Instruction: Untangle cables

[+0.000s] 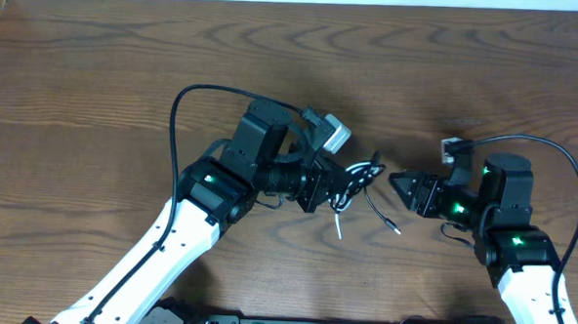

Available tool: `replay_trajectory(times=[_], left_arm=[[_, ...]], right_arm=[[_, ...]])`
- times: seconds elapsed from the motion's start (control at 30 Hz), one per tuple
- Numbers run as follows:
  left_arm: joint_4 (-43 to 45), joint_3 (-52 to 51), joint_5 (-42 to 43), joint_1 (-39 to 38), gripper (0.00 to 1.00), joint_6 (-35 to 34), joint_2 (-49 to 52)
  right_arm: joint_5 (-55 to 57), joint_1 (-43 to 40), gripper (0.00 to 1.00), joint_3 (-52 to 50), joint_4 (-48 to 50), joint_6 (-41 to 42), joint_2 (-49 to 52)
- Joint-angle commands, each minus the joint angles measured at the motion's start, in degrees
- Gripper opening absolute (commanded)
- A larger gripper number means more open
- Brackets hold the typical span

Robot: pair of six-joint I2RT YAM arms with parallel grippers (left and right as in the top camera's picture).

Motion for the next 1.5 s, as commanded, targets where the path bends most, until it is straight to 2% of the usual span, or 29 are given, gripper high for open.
replay_trajectory(times=[0.0, 0.07, 0.1, 0.4, 0.47, 0.5, 0.6, 0.8, 0.87, 0.9, 0.93, 0.97, 1.0, 1.17, 1.33, 1.47], left_arm=[[1.55, 0.26, 8.48, -0.02, 0.07, -1.95, -0.15], [2.08, 0.26, 8.94, -0.02, 0.07, -4.81, -0.11], [2.27, 0.26, 9.77, -0.02, 0.08, -5.33, -0.11], [8.63, 0.24, 15.98, -0.02, 0.08, -13.70, -0.09], [9.73, 0.24, 17.00, -0.02, 0.07, -15.04, -0.04], [10.01, 0.26, 17.09, -0.02, 0.08, -15.63, -0.04], [10.32, 0.24, 16.68, 0.00, 0.08, -15.74, -0.02], [10.29, 0.24, 14.95, 0.00, 0.07, -15.52, 0.02], [10.29, 0.24, 14.97, 0.00, 0.07, -15.52, 0.09], [10.32, 0.24, 15.04, 0.00, 0.08, -15.54, 0.13], [10.29, 0.24, 15.06, -0.02, 0.08, -15.54, 0.13], [10.29, 0.24, 15.19, 0.00, 0.08, -15.52, 0.13], [10.29, 0.24, 15.50, 0.00, 0.08, -15.54, 0.20], [9.42, 0.17, 15.56, 0.00, 0.08, -15.50, 0.39], [8.96, 0.09, 15.43, 0.00, 0.07, -14.67, 0.39], [8.94, 0.09, 15.34, 0.00, 0.08, -14.36, 0.39]], right_arm=[[-16.41, -0.04, 0.48, 0.24, 1.90, -4.63, -0.26], [-18.56, -0.02, 0.60, 0.24, 3.13, -5.99, -0.26], [-18.51, -0.02, 0.62, 0.24, 3.39, -5.99, -0.26], [-17.79, -0.02, 0.63, 0.24, 9.09, -8.92, -0.26], [-16.33, -0.02, 0.54, 0.24, 10.29, -8.90, -0.26], [-14.78, -0.02, 0.43, 0.24, 10.43, -8.90, -0.26], [-10.05, -0.02, 0.02, 0.24, 9.92, -8.02, -0.26], [-9.86, -0.02, 0.01, 0.24, 7.74, -8.07, -0.26], [-9.90, -0.02, 0.01, 0.24, 6.29, -8.09, -0.26], [-9.90, -0.02, 0.07, 0.24, 5.49, -8.09, -0.26], [-9.88, -0.04, 0.17, 0.24, 4.81, -8.28, -0.26], [-9.86, -0.04, 0.33, 0.24, 4.37, -8.92, -0.26], [-9.68, -0.04, 0.40, 0.24, 4.15, -9.92, -0.26], [-5.11, -0.04, 0.44, 0.24, 3.65, -10.43, -0.26], [-7.06, -0.02, 0.50, 0.24, 3.43, -10.64, -0.26], [-11.80, -0.02, 0.53, 0.24, 3.02, -17.46, -0.26]])
